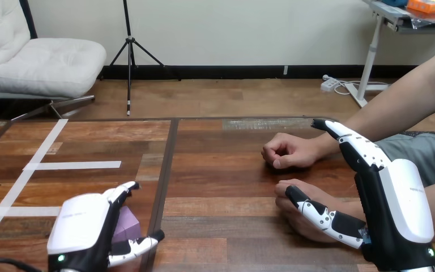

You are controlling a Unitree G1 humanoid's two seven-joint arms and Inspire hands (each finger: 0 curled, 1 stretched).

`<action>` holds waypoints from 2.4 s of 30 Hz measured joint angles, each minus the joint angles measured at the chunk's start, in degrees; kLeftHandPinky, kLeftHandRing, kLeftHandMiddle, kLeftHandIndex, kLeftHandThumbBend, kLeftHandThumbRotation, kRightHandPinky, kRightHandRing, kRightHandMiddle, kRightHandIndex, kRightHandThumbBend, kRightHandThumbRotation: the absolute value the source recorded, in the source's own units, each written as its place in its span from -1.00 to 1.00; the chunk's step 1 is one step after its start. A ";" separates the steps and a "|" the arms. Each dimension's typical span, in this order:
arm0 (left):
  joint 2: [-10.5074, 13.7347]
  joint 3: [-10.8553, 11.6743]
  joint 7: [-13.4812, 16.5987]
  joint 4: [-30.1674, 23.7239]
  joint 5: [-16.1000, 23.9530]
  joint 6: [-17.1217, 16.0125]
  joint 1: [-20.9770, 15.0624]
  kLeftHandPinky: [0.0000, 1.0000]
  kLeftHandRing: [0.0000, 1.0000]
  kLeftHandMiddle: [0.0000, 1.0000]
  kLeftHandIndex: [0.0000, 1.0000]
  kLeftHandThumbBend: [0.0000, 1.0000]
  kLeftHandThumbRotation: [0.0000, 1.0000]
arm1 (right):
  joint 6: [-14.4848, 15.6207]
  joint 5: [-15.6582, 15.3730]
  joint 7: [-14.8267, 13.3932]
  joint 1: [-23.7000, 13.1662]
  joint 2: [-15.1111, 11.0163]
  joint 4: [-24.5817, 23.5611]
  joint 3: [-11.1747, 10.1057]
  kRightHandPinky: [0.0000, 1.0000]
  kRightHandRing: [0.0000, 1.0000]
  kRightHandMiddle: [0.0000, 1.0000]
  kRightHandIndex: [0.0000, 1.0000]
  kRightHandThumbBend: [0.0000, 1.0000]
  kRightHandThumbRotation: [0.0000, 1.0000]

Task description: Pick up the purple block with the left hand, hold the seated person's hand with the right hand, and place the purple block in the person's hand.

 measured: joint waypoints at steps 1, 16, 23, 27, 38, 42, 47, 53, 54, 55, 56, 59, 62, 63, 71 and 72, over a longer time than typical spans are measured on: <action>0.00 -0.06 -0.02 0.00 0.01 0.10 0.07 0.50 0.62 0.75 0.80 0.49 0.20 | 0.00 0.03 0.00 0.00 0.00 0.00 0.00 0.68 0.69 0.70 0.65 0.20 -0.42; 0.66 -0.66 -0.63 -0.02 -0.04 0.41 0.14 0.58 0.69 0.82 0.87 0.54 0.28 | -0.30 0.91 0.01 0.00 0.00 0.00 0.05 0.67 0.70 0.70 0.65 0.22 -0.46; 1.06 -0.92 -1.16 -0.02 -0.18 0.57 0.14 0.59 0.70 0.82 0.88 0.55 0.28 | -0.30 1.17 0.09 0.00 0.00 0.00 0.07 0.67 0.69 0.70 0.64 0.22 -0.48; 1.11 -1.05 -1.24 -0.02 -0.21 0.59 0.14 0.59 0.70 0.81 0.87 0.55 0.28 | -0.30 1.14 0.09 0.00 0.00 0.00 0.07 0.67 0.69 0.69 0.64 0.23 -0.49; 1.10 -1.42 -1.24 -0.02 -0.24 0.59 0.14 0.56 0.66 0.78 0.84 0.51 0.29 | -0.30 1.09 0.09 0.00 -0.08 0.00 0.07 0.66 0.67 0.68 0.63 0.24 -0.49; 1.10 -1.42 -1.23 -0.02 -0.30 0.59 0.14 0.51 0.64 0.75 0.84 0.50 0.28 | -0.30 1.09 0.09 0.00 -0.10 0.00 0.07 0.66 0.67 0.68 0.62 0.24 -0.50; 1.10 -1.42 -1.16 -0.01 -0.40 0.52 0.14 0.39 0.58 0.70 0.81 0.47 0.26 | -0.30 1.09 0.11 0.00 -0.11 0.00 0.07 0.66 0.66 0.67 0.61 0.24 -0.51; 1.10 -1.42 -1.09 0.01 -0.82 -0.09 0.14 0.20 0.48 0.63 0.74 0.44 0.23 | -0.29 1.06 0.11 0.00 -0.13 0.00 0.07 0.67 0.66 0.66 0.61 0.23 -0.51; 1.10 -1.42 -1.09 0.02 -0.96 -0.26 0.14 0.18 0.46 0.62 0.73 0.44 0.22 | -0.29 1.04 0.11 0.00 -0.13 0.00 0.07 0.67 0.66 0.66 0.61 0.23 -0.50; 1.10 -1.42 -1.09 0.03 -1.08 -0.37 0.14 0.15 0.44 0.60 0.70 0.43 0.21 | -0.29 1.03 0.11 0.00 -0.14 0.00 0.07 0.67 0.66 0.66 0.61 0.23 -0.50; 1.09 -1.42 -1.09 0.04 -1.28 -0.54 0.14 0.12 0.42 0.59 0.68 0.42 0.20 | -0.29 1.02 0.11 0.00 -0.15 0.00 0.07 0.67 0.66 0.66 0.61 0.23 -0.50; 1.08 -1.42 -1.08 0.13 -1.94 -1.03 0.13 0.04 0.36 0.53 0.60 0.39 0.14 | -0.29 0.98 0.11 0.00 -0.20 0.00 0.07 0.66 0.66 0.66 0.61 0.23 -0.48; 1.05 -1.42 -0.85 0.45 -2.68 -1.54 0.03 0.00 0.32 0.49 0.55 0.36 0.09 | -0.29 0.96 0.11 0.00 -0.27 0.00 0.06 0.66 0.66 0.65 0.61 0.23 -0.47; 1.03 -1.42 -0.59 0.66 -2.79 -1.66 -0.04 -0.01 0.31 0.48 0.53 0.35 0.07 | -0.29 0.95 0.12 0.00 -0.30 0.00 0.06 0.66 0.66 0.65 0.61 0.23 -0.47; 0.46 -1.43 2.40 3.88 -3.12 -2.17 -1.17 -0.07 0.23 0.40 0.41 0.25 -0.10 | -0.29 0.95 0.12 0.01 -0.46 0.00 0.05 0.66 0.66 0.65 0.61 0.23 -0.46; 0.36 -1.45 2.87 4.52 -3.13 -2.19 -1.42 -0.08 0.23 0.40 0.41 0.24 -0.11 | -0.29 0.95 0.12 0.01 -0.46 0.00 0.05 0.66 0.66 0.65 0.61 0.23 -0.46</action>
